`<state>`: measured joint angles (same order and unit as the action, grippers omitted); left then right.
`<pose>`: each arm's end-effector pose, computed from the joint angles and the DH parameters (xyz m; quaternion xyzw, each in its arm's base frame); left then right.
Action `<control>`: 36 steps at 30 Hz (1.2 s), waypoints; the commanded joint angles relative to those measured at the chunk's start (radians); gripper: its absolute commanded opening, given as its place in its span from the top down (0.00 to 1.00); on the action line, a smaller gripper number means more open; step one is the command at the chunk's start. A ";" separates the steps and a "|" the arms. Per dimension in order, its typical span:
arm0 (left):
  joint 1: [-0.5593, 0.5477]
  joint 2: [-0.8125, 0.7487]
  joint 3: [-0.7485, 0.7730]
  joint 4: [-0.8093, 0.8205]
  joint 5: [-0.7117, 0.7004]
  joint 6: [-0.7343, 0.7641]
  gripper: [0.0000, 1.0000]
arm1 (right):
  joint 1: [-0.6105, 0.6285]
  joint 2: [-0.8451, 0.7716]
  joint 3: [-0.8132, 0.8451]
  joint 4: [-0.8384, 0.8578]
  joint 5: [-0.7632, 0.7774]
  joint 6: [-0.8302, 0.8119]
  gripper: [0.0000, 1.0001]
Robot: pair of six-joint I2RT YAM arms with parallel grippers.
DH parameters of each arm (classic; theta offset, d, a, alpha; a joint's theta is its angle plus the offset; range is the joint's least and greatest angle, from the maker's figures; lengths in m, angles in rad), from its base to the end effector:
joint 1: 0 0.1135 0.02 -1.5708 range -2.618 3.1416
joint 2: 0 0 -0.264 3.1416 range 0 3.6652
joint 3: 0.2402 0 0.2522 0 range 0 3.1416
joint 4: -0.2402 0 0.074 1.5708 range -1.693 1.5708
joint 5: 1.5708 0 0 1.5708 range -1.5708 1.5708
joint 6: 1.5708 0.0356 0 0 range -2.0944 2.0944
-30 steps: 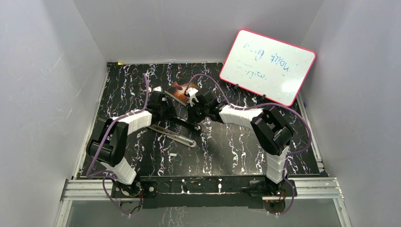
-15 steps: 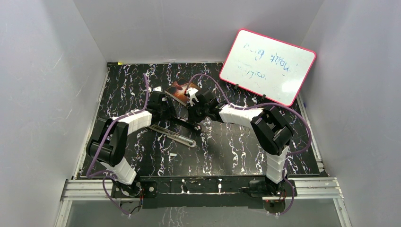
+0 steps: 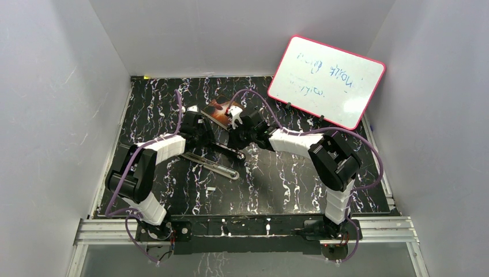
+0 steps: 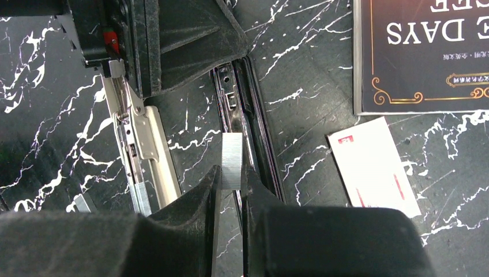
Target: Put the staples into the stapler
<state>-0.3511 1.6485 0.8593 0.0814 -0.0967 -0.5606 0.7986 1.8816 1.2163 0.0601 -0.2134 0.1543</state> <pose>0.3193 -0.1133 0.1739 -0.1150 0.9002 -0.1445 0.3944 0.2876 0.3061 0.1989 -0.3257 0.8197 0.2955 0.3670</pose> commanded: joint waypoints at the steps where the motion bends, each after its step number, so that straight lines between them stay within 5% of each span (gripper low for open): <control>1: -0.035 0.001 0.005 -0.055 -0.008 0.027 0.39 | 0.002 -0.087 -0.040 0.055 0.032 0.016 1.00; 11: -0.080 -0.103 -0.095 -0.111 -0.009 -0.050 0.43 | 0.002 -0.224 -0.174 0.111 0.087 0.079 1.00; 36: -0.115 -0.175 -0.156 -0.157 -0.066 -0.120 0.43 | 0.079 -0.145 -0.202 0.141 -0.015 0.152 1.00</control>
<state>-0.4587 1.4986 0.7269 0.0097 -0.1452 -0.6853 0.8738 1.7226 0.9993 0.1829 -0.2165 0.3096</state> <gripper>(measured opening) 0.567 0.223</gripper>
